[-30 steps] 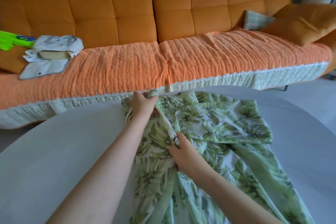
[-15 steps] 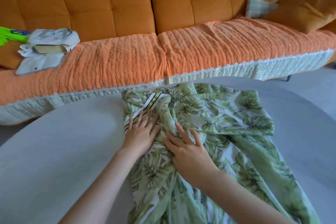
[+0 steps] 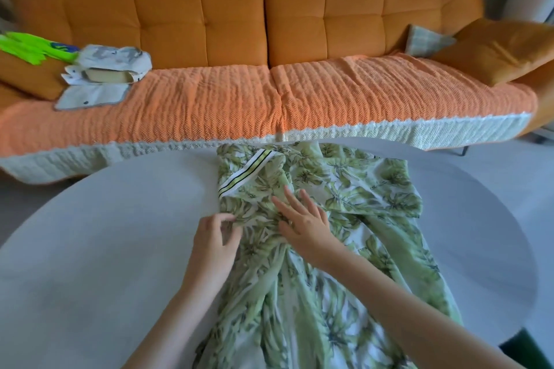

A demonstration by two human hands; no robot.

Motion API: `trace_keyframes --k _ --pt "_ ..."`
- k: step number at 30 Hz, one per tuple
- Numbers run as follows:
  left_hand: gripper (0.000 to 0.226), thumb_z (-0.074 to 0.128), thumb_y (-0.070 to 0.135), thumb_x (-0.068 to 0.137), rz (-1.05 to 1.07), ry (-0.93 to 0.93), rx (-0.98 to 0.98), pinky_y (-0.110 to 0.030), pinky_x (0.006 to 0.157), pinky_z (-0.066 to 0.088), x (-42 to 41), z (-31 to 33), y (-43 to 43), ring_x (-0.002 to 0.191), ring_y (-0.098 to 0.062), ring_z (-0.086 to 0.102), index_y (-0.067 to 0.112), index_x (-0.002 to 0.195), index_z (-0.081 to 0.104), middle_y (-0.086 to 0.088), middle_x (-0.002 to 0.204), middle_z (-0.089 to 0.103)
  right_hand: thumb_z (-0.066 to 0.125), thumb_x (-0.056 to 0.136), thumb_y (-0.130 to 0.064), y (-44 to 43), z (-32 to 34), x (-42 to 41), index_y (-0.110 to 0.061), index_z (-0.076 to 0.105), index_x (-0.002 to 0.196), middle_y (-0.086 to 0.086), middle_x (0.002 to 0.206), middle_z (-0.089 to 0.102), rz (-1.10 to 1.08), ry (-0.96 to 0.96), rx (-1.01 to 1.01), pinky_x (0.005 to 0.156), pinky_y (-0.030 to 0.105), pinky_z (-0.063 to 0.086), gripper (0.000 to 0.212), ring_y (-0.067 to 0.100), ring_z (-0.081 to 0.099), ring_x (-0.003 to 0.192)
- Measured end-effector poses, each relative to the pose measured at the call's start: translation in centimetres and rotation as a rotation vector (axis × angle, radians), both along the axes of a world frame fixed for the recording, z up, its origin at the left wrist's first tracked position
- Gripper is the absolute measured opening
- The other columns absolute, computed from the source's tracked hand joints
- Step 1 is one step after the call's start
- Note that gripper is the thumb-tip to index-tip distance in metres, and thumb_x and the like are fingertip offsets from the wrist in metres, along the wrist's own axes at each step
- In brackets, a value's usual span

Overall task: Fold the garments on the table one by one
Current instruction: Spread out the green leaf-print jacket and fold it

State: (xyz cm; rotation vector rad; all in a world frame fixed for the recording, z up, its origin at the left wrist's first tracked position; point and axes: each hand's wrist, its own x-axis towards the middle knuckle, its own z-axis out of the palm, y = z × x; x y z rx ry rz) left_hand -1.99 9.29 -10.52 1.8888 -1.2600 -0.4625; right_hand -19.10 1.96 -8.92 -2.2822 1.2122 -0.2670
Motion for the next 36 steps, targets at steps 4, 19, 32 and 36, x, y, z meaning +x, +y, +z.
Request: trace_keyframes --k 4,19,32,36 --pt "0.026 0.050 0.043 0.092 -0.044 0.129 0.353 -0.019 0.065 0.038 -0.7 1.7 6.5 0.092 -0.014 0.058 0.020 0.102 0.052 0.006 0.095 0.057 0.036 0.100 -0.032 3.5 1.7 -1.0 -0.029 0.036 0.143 0.000 0.148 0.030 -0.075 -0.099 0.005 0.113 0.038 0.019 0.043 0.021 0.021 0.136" --pt "0.069 0.077 0.064 0.044 -0.137 0.119 0.434 -0.031 0.071 0.050 -3.0 3.6 15.4 0.085 -0.017 0.064 0.018 0.093 0.060 0.003 0.089 0.067 0.053 0.083 -0.061 13.4 3.0 1.3 -0.006 0.045 0.124 0.017 0.091 0.068 -0.244 -0.252 0.516 0.056 0.032 0.059 0.069 0.021 0.067 0.064" --pt "0.021 0.057 0.032 0.085 -0.519 -0.052 0.365 -0.023 0.068 0.048 -12.4 1.0 18.0 0.067 -0.002 0.057 0.026 0.104 0.064 0.013 0.090 0.061 0.050 0.088 -0.008 14.3 1.0 -5.6 0.006 0.055 0.110 0.006 0.076 0.052 -0.374 -0.130 0.453 0.049 0.023 0.040 0.026 0.013 0.046 0.058" --pt "0.022 0.052 0.022 0.093 -0.225 -0.265 0.119 -0.023 0.084 0.048 -10.4 1.3 16.7 0.093 -0.006 0.061 0.028 0.110 0.064 0.009 0.107 0.067 0.051 0.093 -0.018 14.6 0.5 -6.8 0.004 0.058 0.094 0.014 0.076 0.060 -0.281 -0.011 0.418 0.065 0.035 0.055 0.023 0.026 0.064 0.063"
